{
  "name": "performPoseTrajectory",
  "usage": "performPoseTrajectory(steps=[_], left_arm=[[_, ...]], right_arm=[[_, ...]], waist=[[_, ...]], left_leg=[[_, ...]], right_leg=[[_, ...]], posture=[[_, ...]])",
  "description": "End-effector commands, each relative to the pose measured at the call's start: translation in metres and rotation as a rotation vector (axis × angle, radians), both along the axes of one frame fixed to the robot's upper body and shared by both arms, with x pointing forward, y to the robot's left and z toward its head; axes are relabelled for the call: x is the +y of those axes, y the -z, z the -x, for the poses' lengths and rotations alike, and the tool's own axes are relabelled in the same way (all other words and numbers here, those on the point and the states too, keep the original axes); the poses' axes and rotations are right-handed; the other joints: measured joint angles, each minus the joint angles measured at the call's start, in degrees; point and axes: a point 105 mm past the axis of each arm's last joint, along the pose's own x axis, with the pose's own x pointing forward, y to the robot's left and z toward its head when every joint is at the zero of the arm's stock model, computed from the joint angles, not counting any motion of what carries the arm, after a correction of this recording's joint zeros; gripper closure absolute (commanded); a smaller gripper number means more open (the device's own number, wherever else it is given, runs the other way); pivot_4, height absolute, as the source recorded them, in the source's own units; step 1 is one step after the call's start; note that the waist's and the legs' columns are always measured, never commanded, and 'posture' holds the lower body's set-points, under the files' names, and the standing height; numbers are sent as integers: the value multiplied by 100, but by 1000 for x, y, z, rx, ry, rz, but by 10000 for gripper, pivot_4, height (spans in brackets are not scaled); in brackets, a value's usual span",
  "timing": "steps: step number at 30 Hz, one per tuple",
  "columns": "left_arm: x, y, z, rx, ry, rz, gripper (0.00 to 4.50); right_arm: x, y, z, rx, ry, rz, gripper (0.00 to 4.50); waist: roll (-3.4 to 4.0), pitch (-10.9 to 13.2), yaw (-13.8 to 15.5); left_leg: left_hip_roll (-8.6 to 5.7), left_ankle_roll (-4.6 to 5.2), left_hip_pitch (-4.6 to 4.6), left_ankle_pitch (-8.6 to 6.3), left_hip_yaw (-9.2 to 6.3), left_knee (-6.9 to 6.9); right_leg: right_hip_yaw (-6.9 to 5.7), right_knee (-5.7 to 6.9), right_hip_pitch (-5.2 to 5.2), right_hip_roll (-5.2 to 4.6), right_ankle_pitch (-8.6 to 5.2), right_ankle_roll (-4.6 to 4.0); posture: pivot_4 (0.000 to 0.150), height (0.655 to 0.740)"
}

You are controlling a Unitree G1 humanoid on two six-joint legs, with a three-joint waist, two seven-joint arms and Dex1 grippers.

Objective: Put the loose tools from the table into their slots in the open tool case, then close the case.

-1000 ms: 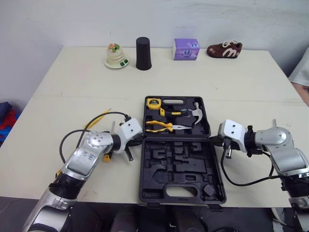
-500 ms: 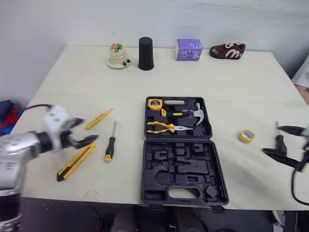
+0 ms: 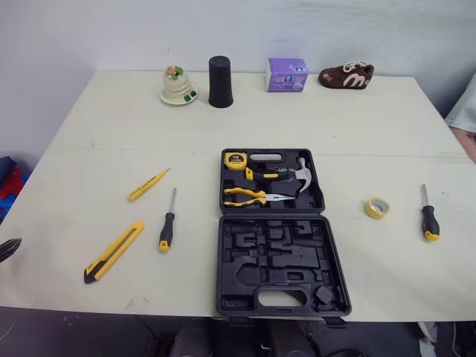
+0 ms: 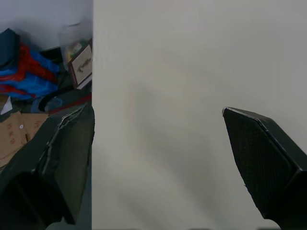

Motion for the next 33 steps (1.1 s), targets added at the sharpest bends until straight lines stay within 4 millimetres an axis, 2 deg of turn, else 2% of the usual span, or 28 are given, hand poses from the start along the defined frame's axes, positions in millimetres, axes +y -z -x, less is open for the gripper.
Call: performPoseTrajectory(steps=[1,4,6,9,11,14,16,20,22,25,28,33], left_arm=[[-5,-11,1,-71,28,5,508],[-22,-13,-4,-106,112,42,508],[-47,-17,-5,-123,245,120,508],[-75,-25,-2,-121,389,193,508],[-82,-29,-5,-128,409,199,508],[-99,-31,-19,-102,445,183,508],[-111,-33,-28,-85,462,204,508],[-135,-44,-61,-40,509,255,508],[-144,-45,-70,1,530,275,508],[-187,-41,-73,129,651,274,508],[-221,-36,-70,206,685,264,508],[-243,-26,-61,314,578,183,508]], right_arm=[[1,-3,-1,-63,-11,-33,0],[23,-5,-19,-144,-134,-144,0],[42,-3,-32,-140,-237,-174,0],[81,-15,-52,-202,-448,-182,0],[109,-23,-64,-239,-566,-213,0],[155,-31,-77,-289,-764,-228,0],[176,-38,-82,-316,-832,-259,0],[238,-55,-91,-366,-1047,-312,0],[253,-60,-92,-375,-1088,-330,0],[273,-63,-91,-380,-1152,-319,0],[284,-61,-88,-363,-1195,-305,0],[288,-57,-84,-347,-1215,-290,0]], waist=[[3,-2,-5],[6,-4,-25],[6,-4,-33],[9,-3,-52],[13,-1,-70],[14,-2,-55],[15,-1,-21],[15,1,44],[15,1,55],[15,0,33],[15,1,25],[11,3,20]], left_leg=[[0,-1,5,0,0,0],[1,-1,11,0,2,2],[3,0,12,1,1,3],[4,-1,8,1,1,2],[4,-1,8,1,1,0],[3,0,8,4,-3,1],[3,-1,7,8,-8,4],[0,2,-4,10,-18,15],[1,0,-11,10,-23,19],[-1,17,-15,14,-19,15],[-1,23,-27,10,-17,17],[-2,23,-36,10,-13,33]], right_leg=[[0,0,4,-1,1,1],[2,2,11,-4,3,5],[1,5,15,-4,5,8],[0,4,13,-4,6,9],[0,4,13,-4,6,9],[-6,7,13,-3,6,9],[-10,10,16,-2,7,11],[-18,13,15,-4,8,13],[-29,13,15,-5,8,13],[-24,4,15,-6,8,13],[-24,1,11,-4,5,10],[-19,5,5,4,-2,26]], posture=[[1500,7400],[1500,7400],[1500,7400],[1500,7400],[1500,7400],[1500,7400],[1500,7400],[1500,7400],[1500,7400],[1500,7400],[1500,7400],[1500,7400]])
